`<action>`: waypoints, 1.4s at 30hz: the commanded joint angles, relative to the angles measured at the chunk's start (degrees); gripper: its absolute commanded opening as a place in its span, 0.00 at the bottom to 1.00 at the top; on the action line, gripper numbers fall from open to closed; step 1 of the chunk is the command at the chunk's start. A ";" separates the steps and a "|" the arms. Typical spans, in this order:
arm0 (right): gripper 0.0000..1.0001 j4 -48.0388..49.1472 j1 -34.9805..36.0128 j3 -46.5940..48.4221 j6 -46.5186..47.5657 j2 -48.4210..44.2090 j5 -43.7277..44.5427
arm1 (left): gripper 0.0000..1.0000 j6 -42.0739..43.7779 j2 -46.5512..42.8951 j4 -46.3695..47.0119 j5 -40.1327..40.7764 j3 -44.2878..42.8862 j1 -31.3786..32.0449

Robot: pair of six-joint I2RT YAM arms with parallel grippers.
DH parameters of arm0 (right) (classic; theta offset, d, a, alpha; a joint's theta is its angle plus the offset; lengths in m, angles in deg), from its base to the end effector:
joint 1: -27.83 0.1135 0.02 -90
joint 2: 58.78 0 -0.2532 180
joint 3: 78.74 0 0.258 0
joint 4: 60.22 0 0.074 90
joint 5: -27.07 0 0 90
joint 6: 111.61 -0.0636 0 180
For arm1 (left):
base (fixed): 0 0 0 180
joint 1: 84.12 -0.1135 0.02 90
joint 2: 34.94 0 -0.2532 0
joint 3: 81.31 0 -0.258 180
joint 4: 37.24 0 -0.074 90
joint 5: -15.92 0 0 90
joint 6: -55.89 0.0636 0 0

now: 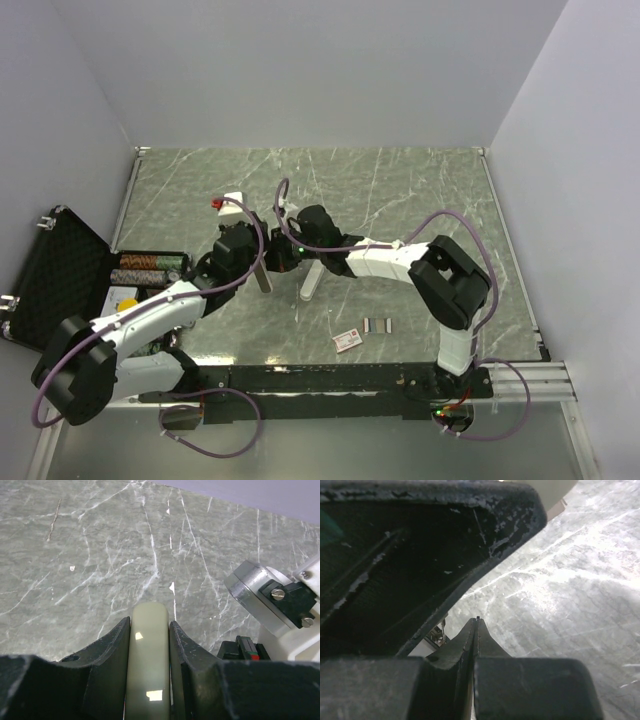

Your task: Unload the staples from the stapler

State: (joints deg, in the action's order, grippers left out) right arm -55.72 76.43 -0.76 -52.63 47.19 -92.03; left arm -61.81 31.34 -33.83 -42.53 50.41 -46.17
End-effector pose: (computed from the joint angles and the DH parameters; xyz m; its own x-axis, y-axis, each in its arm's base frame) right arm 0.2653 0.3477 0.1842 -0.7157 -0.1309 -0.6861 -0.6786 0.3626 0.6388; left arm 0.2472 -0.1506 0.2333 -0.2339 -0.3200 -0.9181 0.0181 0.9427 -0.3332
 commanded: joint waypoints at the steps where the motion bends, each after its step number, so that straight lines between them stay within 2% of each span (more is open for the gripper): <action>1: 0.00 -1.77 1.50 1.12 1.75 -2.87 1.14 | 0.01 -1.13 -1.33 4.67 -0.35 -2.35 -0.16; 9: 0.00 -9.23 -8.16 -3.53 5.00 -13.41 6.41 | 0.01 -0.07 -2.56 3.61 2.46 -1.65 -0.16; 13: 0.00 -13.64 -8.08 -5.37 6.16 -17.46 10.12 | 0.01 0.72 0.51 5.02 4.57 -2.43 -0.25; 22: 0.00 -14.35 -5.98 -12.41 6.06 -23.79 12.22 | 0.01 7.22 14.12 9.94 7.74 -9.02 -0.42; 29: 0.00 -14.35 -4.66 -16.01 5.62 -26.43 12.67 | 0.01 9.33 26.34 4.15 5.10 -17.63 -1.65; 36: 0.00 -15.14 -4.39 -20.32 5.89 -29.94 13.46 | 0.01 8.98 39.43 -2.61 0.62 -27.29 -6.05; 40: 0.00 -15.93 -4.39 -21.55 6.33 -31.70 14.07 | 0.01 8.28 45.15 -8.07 -5.24 -33.36 -8.68; 42: 0.00 -16.11 -4.39 -21.82 6.68 -32.14 14.34 | 0.10 8.54 46.83 -8.07 -8.07 -33.99 -9.74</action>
State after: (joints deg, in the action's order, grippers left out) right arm -72.05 71.73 -21.96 -47.10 17.82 -79.01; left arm -53.42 76.10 -39.31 -43.95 20.19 -54.08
